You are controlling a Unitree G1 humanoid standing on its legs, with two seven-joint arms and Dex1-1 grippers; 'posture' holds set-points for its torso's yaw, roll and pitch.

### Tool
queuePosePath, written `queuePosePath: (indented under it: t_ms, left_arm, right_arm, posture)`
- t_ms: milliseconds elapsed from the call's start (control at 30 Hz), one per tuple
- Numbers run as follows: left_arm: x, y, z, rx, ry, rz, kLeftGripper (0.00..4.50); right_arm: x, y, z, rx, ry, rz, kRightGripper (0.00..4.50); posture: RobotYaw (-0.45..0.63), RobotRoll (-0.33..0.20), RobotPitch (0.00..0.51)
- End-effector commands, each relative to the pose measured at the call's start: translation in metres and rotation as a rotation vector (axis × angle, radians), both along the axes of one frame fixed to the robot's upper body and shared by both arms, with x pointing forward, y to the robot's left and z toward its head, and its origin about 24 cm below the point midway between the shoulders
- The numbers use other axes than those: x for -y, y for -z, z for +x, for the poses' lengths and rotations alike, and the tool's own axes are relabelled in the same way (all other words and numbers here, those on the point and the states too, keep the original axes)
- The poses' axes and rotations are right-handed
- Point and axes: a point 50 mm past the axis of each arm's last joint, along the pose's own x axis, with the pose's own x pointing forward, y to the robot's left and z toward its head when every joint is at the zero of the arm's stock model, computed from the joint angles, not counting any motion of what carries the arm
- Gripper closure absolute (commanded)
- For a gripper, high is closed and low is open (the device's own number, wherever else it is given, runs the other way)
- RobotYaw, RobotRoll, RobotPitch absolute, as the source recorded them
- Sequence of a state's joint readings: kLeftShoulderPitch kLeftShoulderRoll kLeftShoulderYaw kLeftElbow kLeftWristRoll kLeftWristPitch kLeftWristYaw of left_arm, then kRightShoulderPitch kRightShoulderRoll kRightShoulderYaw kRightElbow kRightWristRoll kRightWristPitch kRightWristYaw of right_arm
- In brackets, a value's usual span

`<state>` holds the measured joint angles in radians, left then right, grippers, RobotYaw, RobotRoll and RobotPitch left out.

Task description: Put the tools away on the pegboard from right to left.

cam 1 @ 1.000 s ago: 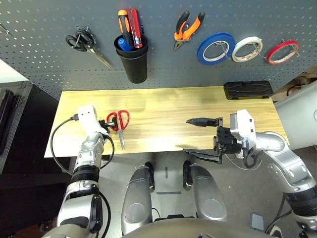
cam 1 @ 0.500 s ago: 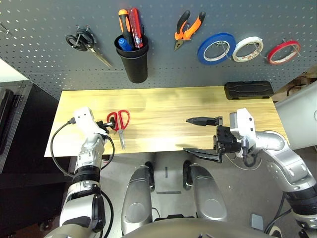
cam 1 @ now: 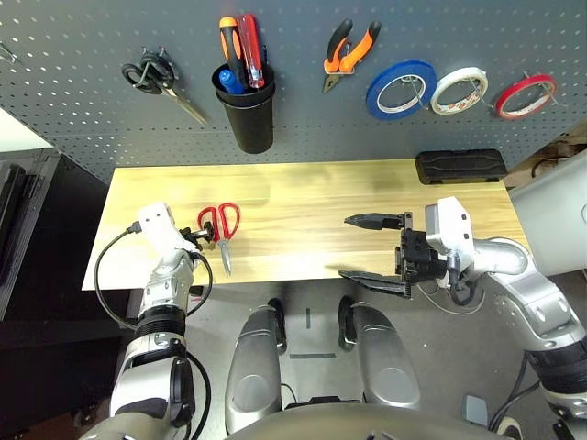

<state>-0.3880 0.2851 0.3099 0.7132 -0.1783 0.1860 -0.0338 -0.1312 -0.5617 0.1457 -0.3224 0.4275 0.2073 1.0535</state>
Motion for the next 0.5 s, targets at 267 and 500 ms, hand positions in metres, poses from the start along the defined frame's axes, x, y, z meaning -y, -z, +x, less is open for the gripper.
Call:
queuePosePath:
  t_ms: [267,500]
  left_arm:
    - [0.003,0.013,-0.006,-0.053,0.004,-0.012,4.45]
    - [0.008,0.000,0.002,0.012,0.014,-0.015,4.45]
  right_arm:
    - [0.002,0.000,0.001,-0.004,0.002,-0.007,0.00]
    - [0.004,0.003,0.004,-0.011,0.011,-0.020,0.00]
  posture:
    - [-0.20,0.000,0.292]
    - [-0.18,0.000,0.285]
